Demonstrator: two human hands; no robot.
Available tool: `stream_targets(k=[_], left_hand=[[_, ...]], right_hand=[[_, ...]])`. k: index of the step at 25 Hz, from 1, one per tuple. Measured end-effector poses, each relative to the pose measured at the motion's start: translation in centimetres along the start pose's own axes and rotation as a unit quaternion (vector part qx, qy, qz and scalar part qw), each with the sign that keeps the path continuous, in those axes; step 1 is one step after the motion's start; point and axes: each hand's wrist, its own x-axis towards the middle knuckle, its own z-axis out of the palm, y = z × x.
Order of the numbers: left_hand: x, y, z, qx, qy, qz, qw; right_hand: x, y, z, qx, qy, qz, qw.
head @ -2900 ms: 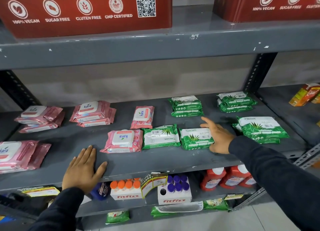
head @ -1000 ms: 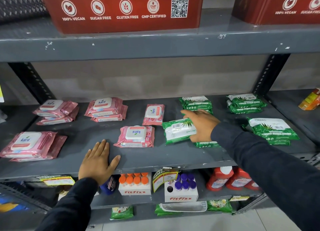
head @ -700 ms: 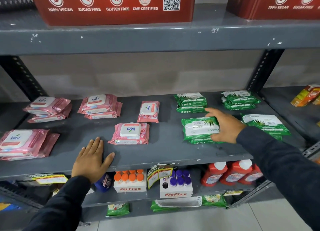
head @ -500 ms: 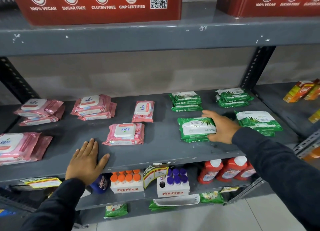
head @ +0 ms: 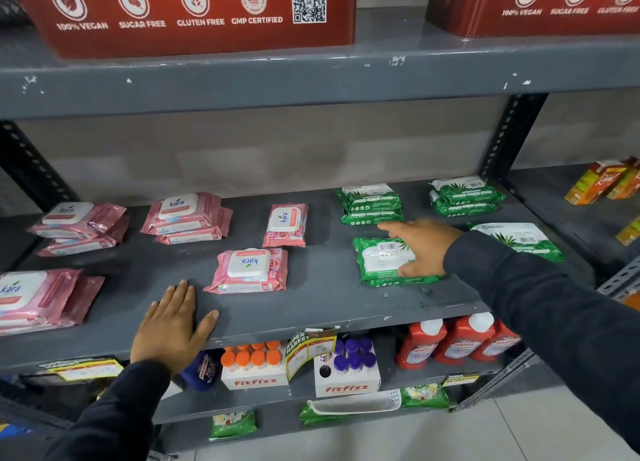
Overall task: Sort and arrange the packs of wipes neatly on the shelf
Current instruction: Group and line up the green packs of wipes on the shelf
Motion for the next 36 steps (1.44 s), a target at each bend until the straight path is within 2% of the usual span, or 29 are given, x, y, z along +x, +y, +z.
stream_targets(k=[3, 8, 10, 12, 15, 18, 20, 23, 28, 36], left_hand=[[-0.1, 0.1, -0.1, -0.003, 0.002, -0.001, 1.000], [-0.1, 0.2, -0.3, 0.001, 0.000, -0.001, 1.000], [-0.1, 0.2, -0.3, 0.001, 0.001, -0.001, 1.000], [-0.1, 0.2, -0.3, 0.000, 0.001, -0.001, 1.000], [-0.1, 0.3, -0.3, -0.001, 0.001, -0.002, 1.000], [-0.2, 0.3, -0.5, 0.002, -0.002, 0.000, 1.000], [-0.2, 0.4, -0.5, -0.002, -0.003, 0.000, 1.000], [-0.3, 0.5, -0.7, -0.008, -0.004, -0.002, 1.000], [-0.5, 0.6, -0.9, -0.011, -0.006, -0.003, 1.000], [-0.4, 0.7, -0.9, -0.012, -0.003, -0.004, 1.000]], right_hand=[[0.6, -0.5, -0.2, 0.004, 0.004, 0.036, 0.999], [1.3, -1.8, 0.3, -0.069, 0.077, 0.129, 0.986], [1.6, -2.3, 0.7, -0.044, 0.084, 0.146, 0.985], [1.8, -2.3, 0.8, 0.031, 0.064, 0.161, 0.984], [1.6, -1.4, 0.2, 0.057, -0.015, 0.102, 0.993], [0.8, -0.9, -1.0, -0.057, -0.091, 0.021, 0.994], [0.7, -0.9, -1.1, -0.119, -0.107, -0.008, 0.987], [0.7, -0.6, -0.6, -0.128, -0.081, -0.019, 0.988], [0.9, 0.1, 0.2, -0.123, -0.021, 0.053, 0.991], [0.0, 0.5, 1.4, -0.007, 0.023, 0.055, 0.998]])
